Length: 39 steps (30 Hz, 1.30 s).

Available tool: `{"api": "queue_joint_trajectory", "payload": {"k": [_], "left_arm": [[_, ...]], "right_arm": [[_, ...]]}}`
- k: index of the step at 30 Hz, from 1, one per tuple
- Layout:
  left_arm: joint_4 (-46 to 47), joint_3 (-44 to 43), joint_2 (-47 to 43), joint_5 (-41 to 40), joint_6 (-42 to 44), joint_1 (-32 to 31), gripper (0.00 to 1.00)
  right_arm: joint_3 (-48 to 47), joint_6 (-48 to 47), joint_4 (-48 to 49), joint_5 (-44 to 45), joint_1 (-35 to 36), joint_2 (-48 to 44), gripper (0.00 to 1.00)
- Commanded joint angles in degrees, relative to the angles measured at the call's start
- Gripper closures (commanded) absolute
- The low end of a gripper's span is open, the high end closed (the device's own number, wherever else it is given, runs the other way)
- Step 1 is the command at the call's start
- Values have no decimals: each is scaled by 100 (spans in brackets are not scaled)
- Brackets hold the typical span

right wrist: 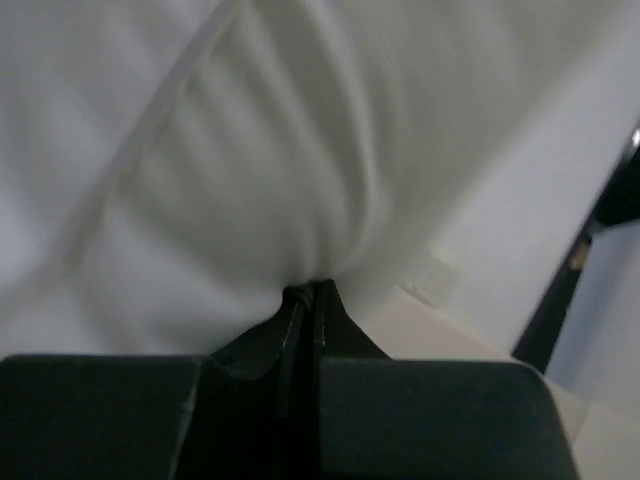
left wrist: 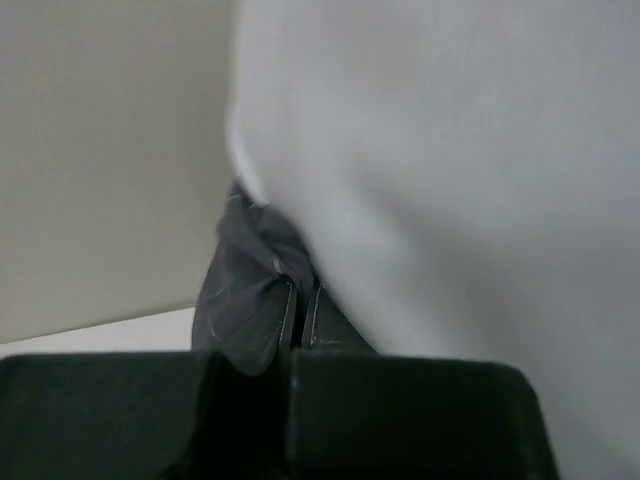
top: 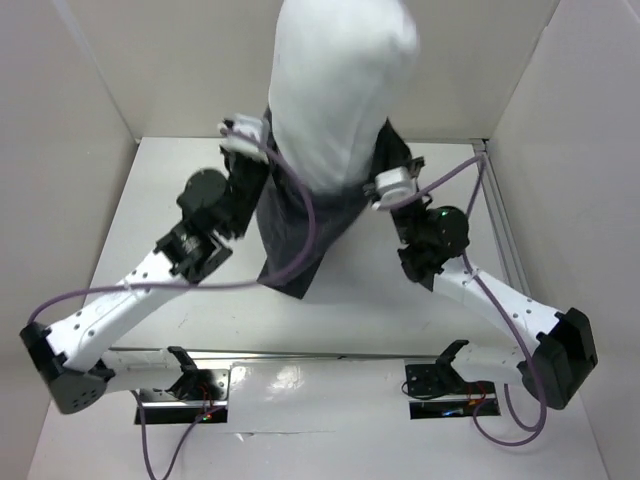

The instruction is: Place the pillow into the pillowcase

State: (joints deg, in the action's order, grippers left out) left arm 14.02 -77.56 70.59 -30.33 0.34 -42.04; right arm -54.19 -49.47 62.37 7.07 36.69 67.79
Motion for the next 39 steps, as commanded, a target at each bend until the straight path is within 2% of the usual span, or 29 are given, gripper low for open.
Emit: {"api": "queue_joint_trajectory", "payload": {"k": [1,4,5,6,7,8,10,11,12,13,14,15,17,18,20,22,23,24,26,27,29,31,32,33,34,35,36,37,39], "left_arm": [[1808,-29,-986,528,783,-700,100],[2296,-723,-373,20,1634,-587,100],[2298,-1604,369,-330,1801,-412,100],[2002,-2292,847,-490,1751,-210,100],[1025,-3047,1347,-579,1576,314,100],[415,-4569,2240,-649,1226,519,100],[-816,-5626,2722,-711,908,470,100],[-1048,-4995,2628,-546,967,277,100],[-433,-3979,1809,-431,1229,-186,100],[1810,-2751,1279,-300,1536,-399,100],[2833,-946,864,-229,2157,-540,100],[3365,-728,686,-585,2163,-298,100],[975,-2291,1139,-949,458,587,100],[-38,-2977,1646,-696,-299,1384,100],[-1249,-3625,1635,74,-1025,1550,100],[601,-2202,839,499,-608,904,100],[1594,-758,-36,728,-188,630,100],[2239,-526,-245,643,-53,418,100],[1460,-1195,-30,266,-121,564,100],[810,-2436,738,151,-357,774,100],[-542,-3550,1568,-156,-438,1153,100],[-1416,-4570,2098,-395,-377,954,100],[-1341,-4244,1908,-238,-194,526,100],[34,-3580,1558,-124,112,234,100],[996,-2077,1198,-201,1090,-125,100],[1859,-1592,751,-350,1500,-607,100],[2259,-1482,746,-543,1704,-612,100],[2115,-1682,877,-675,1619,-377,100],[30,-3207,1701,-502,270,738,100]], "right_arm": [[-177,-1562,2500,-515,734,-312,100],[-592,-2478,2770,-382,735,564,100],[-653,-2601,2842,-251,830,743,100],[-784,-2602,2651,-180,1066,866,100],[-942,-2437,2344,-58,1147,1033,100],[-1187,-1974,1845,204,1148,1087,100],[-2459,-930,365,522,562,1436,100],[-2995,103,-150,767,202,1595,100],[-3836,479,-625,917,-489,1858,100],[-3966,543,-568,980,-626,1861,100],[-3524,100,-263,928,-471,1748,100],[-3006,-252,705,667,-269,1233,100],[-2065,-861,1110,-169,240,642,100],[-1616,-862,684,-328,730,178,100],[-1681,-610,234,-181,849,59,100],[-2399,-336,336,458,255,529,100],[-2838,-187,337,1228,-71,821,100],[-3695,-186,285,1514,-657,1093,100],[-4177,-264,-93,1937,-716,1490,100],[-3995,-578,-93,1703,-533,1378,100],[-2557,-529,-40,1080,301,601,100],[-2175,294,-670,498,611,280,100],[-2444,585,-1309,497,420,496,100],[-2856,823,-1480,628,61,794,100],[-3347,1217,-1612,986,-334,1163,100],[-4553,1334,-2240,1285,-938,1549,100],[-5087,1257,-2569,1636,-944,2119,100],[-5231,1038,-2502,1962,-735,2124,100],[-3229,-94,-426,1625,143,1135,100]]}}
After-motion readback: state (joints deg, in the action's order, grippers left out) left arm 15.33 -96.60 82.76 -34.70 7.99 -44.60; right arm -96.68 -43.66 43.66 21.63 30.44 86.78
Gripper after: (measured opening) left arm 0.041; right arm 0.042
